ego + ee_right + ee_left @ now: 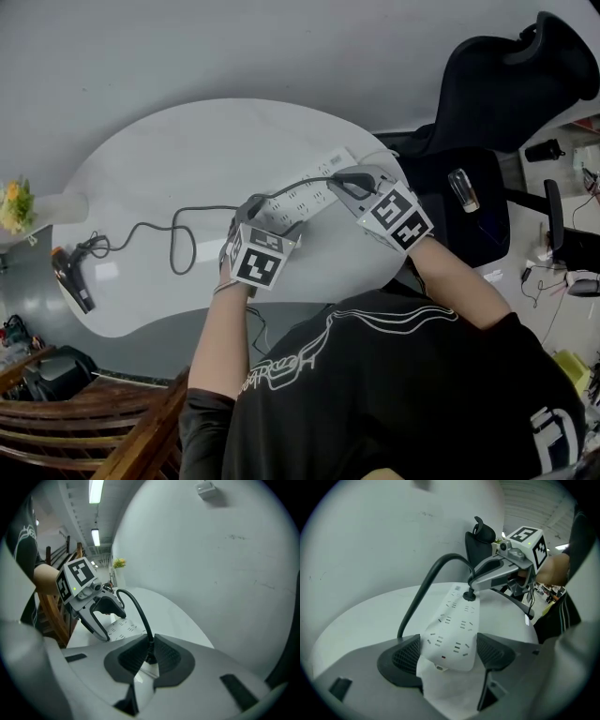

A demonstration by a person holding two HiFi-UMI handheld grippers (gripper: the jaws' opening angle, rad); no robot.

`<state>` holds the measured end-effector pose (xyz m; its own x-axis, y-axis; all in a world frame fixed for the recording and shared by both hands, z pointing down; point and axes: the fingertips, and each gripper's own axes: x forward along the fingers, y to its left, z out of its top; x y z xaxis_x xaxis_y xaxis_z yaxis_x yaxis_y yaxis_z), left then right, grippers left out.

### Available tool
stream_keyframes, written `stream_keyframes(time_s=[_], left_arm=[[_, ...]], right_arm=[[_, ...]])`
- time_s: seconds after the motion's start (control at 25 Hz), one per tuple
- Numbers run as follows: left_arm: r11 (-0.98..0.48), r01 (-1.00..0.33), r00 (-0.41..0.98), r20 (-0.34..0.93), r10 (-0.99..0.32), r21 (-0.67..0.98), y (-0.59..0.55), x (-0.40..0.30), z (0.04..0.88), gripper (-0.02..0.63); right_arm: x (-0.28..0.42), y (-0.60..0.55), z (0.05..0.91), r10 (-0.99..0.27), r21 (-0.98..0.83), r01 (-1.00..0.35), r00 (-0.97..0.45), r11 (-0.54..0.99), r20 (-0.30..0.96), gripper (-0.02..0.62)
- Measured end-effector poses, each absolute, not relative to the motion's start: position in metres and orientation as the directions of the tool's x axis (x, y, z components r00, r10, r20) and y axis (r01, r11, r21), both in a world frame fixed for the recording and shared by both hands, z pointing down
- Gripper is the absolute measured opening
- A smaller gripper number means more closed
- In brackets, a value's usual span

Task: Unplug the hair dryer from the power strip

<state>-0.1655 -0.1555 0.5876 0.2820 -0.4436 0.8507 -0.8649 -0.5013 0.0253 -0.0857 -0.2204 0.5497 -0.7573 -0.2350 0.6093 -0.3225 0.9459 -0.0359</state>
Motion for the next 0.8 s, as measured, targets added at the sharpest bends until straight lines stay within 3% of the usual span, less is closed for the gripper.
stream_keyframes(time_s=[0.16, 0.48, 0.8], left_arm=[[-0.503, -0.864, 0.288, 0.845, -0.45, 0.027, -0.1564, -0.1662, 0.5875, 0.365], [-0.512, -0.859, 0.253, 0.864, -0.435, -0.006, -0.1569, -0.1629, 0.5902, 0.371], [-0.565, -0.816, 0.188, 0.87, -0.457, -0.121, -0.154, -0.1628, 0.5959, 0.374]], right_arm=[[-0.085, -0.2248, 0.5492, -0.225, -0.087, -0.338, -0.776, 0.937, 0.59, 0.026], [-0.088, -0.2185, 0.5483, -0.275, 0.016, -0.342, -0.725, 0.94, 0.632, 0.025], [-0.0822, -0.2237, 0.5464, -0.226, -0.113, -0.356, -0.774, 0.928, 0.591, 0.025]])
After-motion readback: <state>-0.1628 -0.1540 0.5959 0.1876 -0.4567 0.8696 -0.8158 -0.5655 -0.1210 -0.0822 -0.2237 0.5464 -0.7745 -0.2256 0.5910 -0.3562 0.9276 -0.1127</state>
